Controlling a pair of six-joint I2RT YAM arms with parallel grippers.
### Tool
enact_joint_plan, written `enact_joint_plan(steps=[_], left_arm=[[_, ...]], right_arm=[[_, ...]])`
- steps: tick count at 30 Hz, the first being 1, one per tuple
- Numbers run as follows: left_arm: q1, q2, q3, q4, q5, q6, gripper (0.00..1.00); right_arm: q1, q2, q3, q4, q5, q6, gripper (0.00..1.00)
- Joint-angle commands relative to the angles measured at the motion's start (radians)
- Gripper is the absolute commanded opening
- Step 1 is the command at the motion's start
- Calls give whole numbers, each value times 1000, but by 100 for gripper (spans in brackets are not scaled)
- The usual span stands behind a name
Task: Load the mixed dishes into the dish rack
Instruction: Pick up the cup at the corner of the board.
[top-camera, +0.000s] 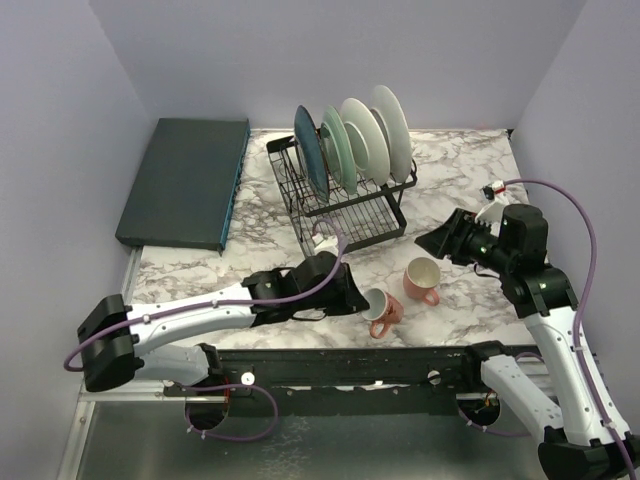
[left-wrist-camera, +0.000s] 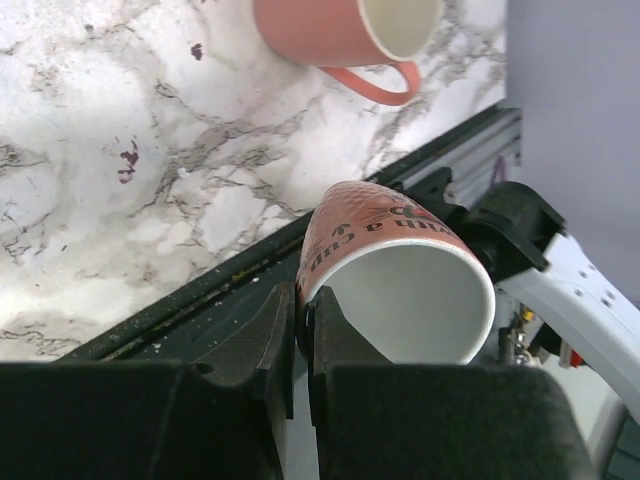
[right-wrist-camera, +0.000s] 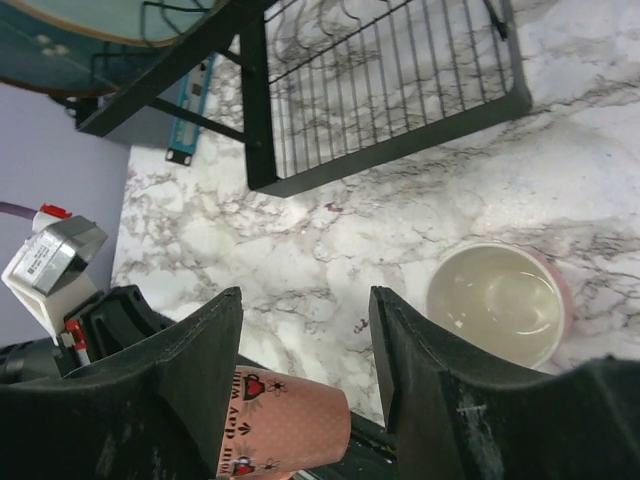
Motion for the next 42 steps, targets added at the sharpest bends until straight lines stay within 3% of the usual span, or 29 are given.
enact_joint_plan(steps=[1,13,20,24,34,39,42], left_arm=[[-7,-150,-40,116,32,-3,0],[-4,-468,-172,330,-4,77,0],[32,-559,-219,396,-6,117,0],[94,-572,-243,446,61,104,0],[360,-515,-331,709,361,-68,0],[392,-466,-342,801,421,-109,0],[401,-442,-361,869,440,-140,0]], right_arm=[[3,-39,4,70,-144,-2,61],[3,-57,-103,340,-500,144,64],[4,-48,-221,648,-684,327,69],[3,-46,-304,869,-751,465,73],[4,12,-504,1485,-760,828,78],[11,79,-505,1628,-725,887,80],[26,117,-478,1631,-711,877,81]])
